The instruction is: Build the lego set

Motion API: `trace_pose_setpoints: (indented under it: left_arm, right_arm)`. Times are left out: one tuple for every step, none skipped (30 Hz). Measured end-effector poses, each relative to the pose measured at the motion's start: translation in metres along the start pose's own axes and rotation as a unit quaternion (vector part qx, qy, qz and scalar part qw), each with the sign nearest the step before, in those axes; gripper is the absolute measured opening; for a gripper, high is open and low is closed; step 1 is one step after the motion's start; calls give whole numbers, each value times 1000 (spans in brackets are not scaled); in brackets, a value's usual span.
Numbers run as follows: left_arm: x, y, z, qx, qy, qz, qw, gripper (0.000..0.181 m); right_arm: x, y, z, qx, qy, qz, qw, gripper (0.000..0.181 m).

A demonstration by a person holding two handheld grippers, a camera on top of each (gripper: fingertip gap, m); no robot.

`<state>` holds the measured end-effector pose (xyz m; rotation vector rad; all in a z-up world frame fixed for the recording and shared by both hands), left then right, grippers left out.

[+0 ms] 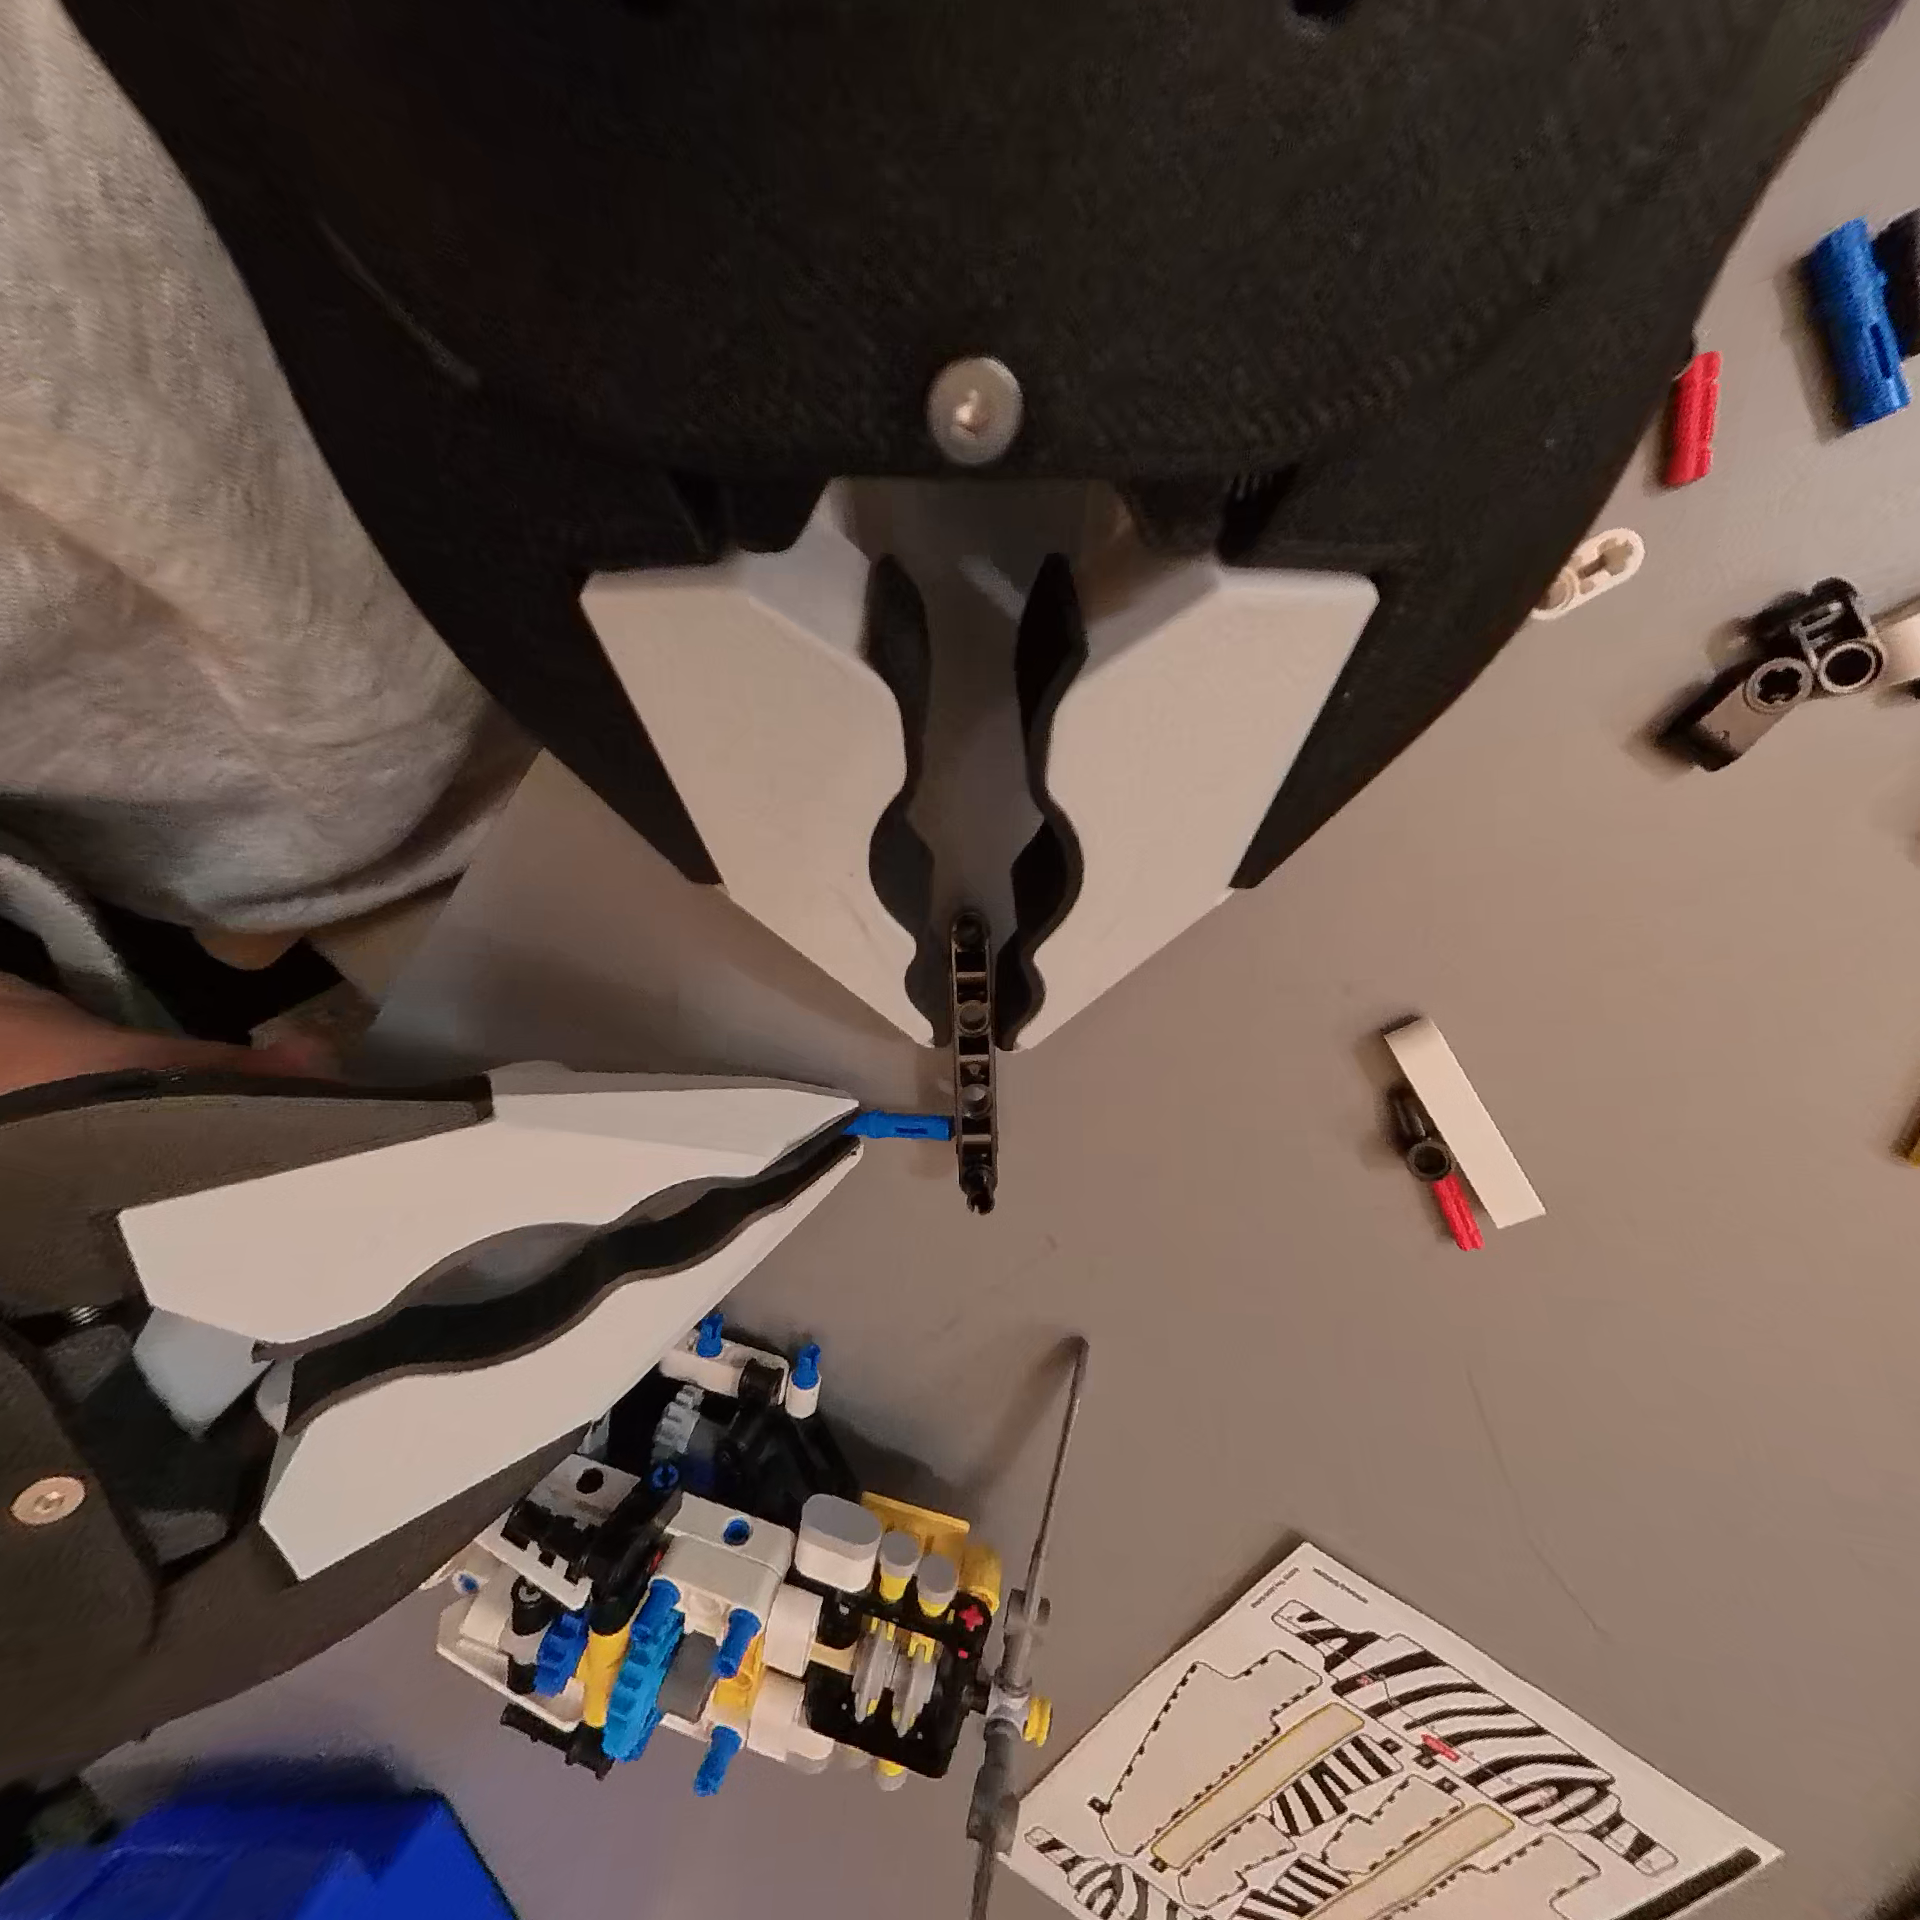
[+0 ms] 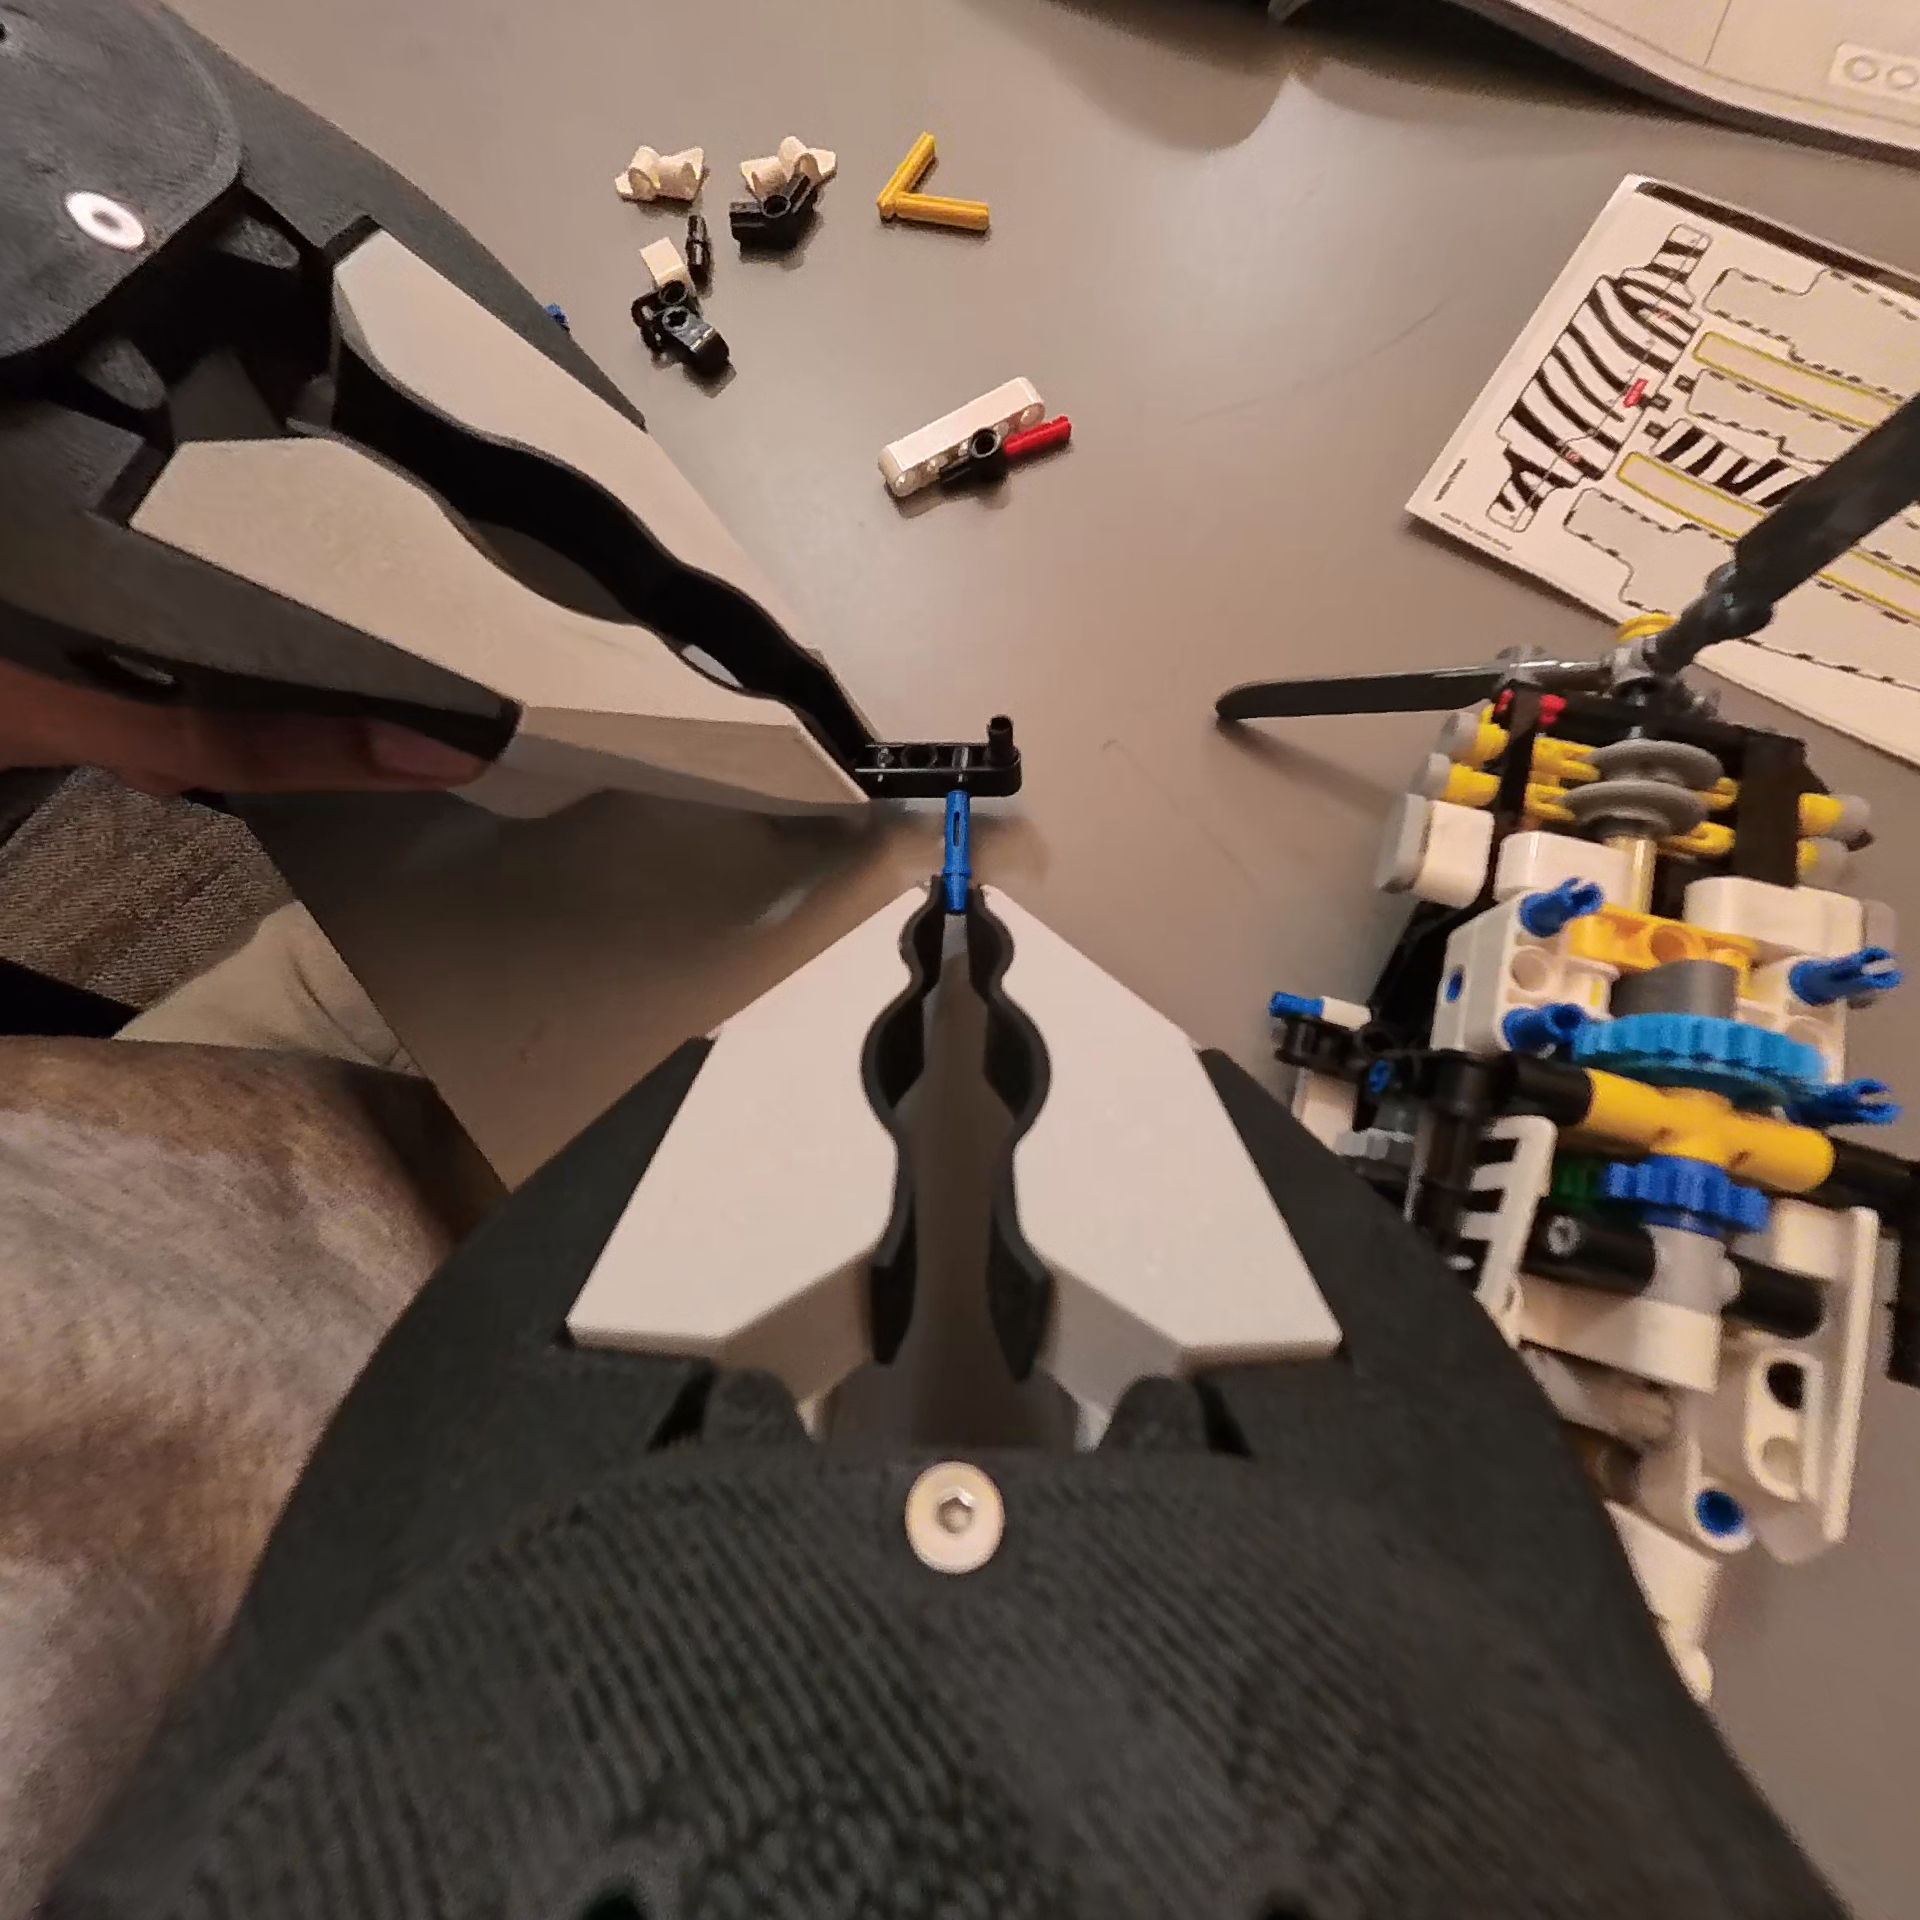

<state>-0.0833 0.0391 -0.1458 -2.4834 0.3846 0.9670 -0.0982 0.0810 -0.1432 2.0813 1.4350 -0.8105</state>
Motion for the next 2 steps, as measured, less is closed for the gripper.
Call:
trace_pose_setpoints:
  left_arm:
    - [0,0,0,-4,1,7,1000,6]
    - [0,0,0,-8,1,14,1000,6]
  right_arm:
    - [0,0,0,0,0,-1,1000,2]
    - [0,1,0,0,-1,-1,1000,2]
Point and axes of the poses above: each gripper's, where its closed fingertips meet, z out along the fingers, x out of its underside, y = z × x across the jaws, the point moved 2 cm from there along -z, back along the fingers, and after that the axes turned 3 degrees about -z, right-handed, at the moved point
